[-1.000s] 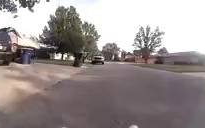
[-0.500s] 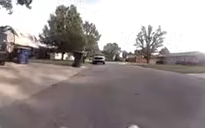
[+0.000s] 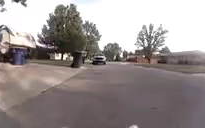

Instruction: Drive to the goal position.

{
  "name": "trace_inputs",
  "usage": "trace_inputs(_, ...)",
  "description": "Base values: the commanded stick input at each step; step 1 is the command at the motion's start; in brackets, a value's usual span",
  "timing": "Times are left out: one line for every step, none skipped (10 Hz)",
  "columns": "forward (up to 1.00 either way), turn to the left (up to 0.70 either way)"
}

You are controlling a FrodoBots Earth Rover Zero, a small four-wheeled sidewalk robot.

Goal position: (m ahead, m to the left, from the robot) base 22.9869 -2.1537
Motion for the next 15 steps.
trace_inputs(1.00,0.00)
trace_inputs(1.00,0.00)
trace_inputs(1.00,0.00)
trace_inputs(1.00,0.00)
trace_inputs(1.00,0.00)
trace_inputs(1.00,0.00)
trace_inputs(1.00,0.00)
trace_inputs(1.00,0.00)
trace_inputs(1.00,0.00)
trace_inputs(1.00,0.00)
trace_inputs(1.00,0.00)
trace_inputs(1.00,0.00)
trace_inputs(1.00,-0.01)
trace_inputs(1.00,-0.02)
trace_inputs(1.00,-0.03)
